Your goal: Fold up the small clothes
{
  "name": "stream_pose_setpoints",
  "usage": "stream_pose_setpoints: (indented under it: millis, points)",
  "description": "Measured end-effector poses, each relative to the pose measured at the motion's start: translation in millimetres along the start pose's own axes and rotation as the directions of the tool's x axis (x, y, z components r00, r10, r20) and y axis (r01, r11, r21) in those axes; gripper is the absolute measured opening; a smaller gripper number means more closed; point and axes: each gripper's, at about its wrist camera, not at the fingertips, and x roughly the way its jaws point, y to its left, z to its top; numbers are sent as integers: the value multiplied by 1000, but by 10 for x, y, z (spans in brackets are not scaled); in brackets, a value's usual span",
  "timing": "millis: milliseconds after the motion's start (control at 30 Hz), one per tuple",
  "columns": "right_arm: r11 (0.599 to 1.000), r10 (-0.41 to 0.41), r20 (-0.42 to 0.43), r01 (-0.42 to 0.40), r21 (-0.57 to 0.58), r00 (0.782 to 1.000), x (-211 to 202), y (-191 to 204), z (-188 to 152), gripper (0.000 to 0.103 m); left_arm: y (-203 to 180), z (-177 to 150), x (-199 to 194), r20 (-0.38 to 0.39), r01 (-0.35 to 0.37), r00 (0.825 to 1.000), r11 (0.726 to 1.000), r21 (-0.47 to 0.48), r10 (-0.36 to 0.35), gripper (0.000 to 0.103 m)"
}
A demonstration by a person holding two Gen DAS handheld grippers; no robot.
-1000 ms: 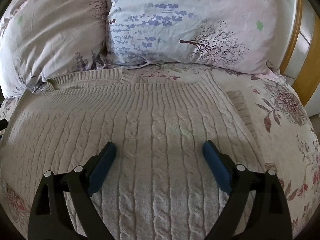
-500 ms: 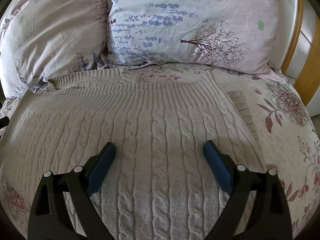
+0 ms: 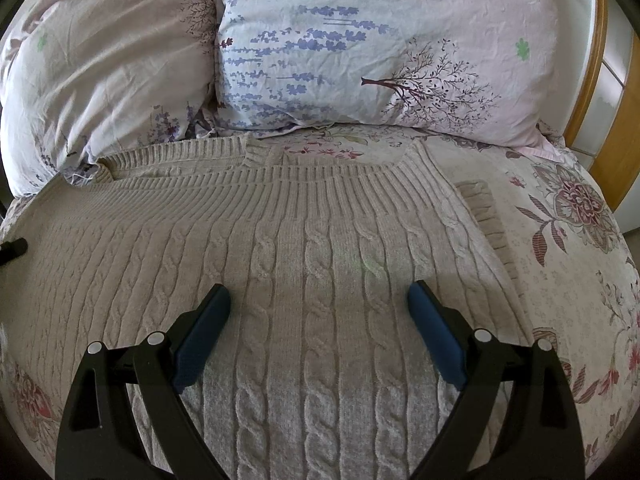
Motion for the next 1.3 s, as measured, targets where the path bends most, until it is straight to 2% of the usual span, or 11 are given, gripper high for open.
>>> stream_pose_setpoints:
  millis: [300, 467, 733, 833, 900, 967, 1033, 1067, 1133, 1200, 1300]
  points:
    - [1000, 9, -11, -9, 0, 1000, -13, -14, 16, 92, -617, -50, -53, 46, 134, 989, 988, 76, -138, 19]
    - [993, 100, 7, -100, 60, 995, -183, -203, 52, 92, -1158, -240, 148, 19, 230, 972, 963, 139, -234, 19]
    - [966, 119, 143, -148, 213, 983, -606, -899, 15, 92, -1955, -718, 959, -146, 321, 944, 922, 215, -295, 19]
    - [958, 83, 147, -120, 260, 986, -611, -1128, -63, 92, -2134, -991, 1407, -239, 326, 932, 919, 221, -273, 19]
    - [950, 82, 148, -122, 287, 986, -570, -1277, -105, 92, -2196, -1166, 1728, -301, 292, 929, 926, 240, -215, 21]
    - [940, 88, 136, -128, 317, 987, -550, -1387, -157, 92, -2182, -1297, 1956, -362, 283, 912, 935, 215, -193, 23]
    - [932, 106, 139, -147, 330, 985, -555, -1458, -167, 92, -2214, -1355, 1938, -406, 349, 880, 916, 198, -248, 28]
    - [928, 122, 146, -165, 335, 982, -573, -1496, -165, 92, -2256, -1345, 1858, -402, 359, 881, 905, 226, -249, 35]
    - [908, 180, 164, -228, 351, 970, -614, -1574, -148, 92, -2315, -1270, 1607, -351, 360, 902, 887, 290, -251, 63]
    - [863, 286, 186, -337, 376, 940, -624, -1636, -109, 92, -2299, -1186, 1322, -280, 331, 930, 874, 355, -238, 71]
    - [780, 439, 188, -477, 405, 879, -582, -1652, -41, 92, -2182, -1062, 994, -143, 184, 980, 883, 433, -135, 77]
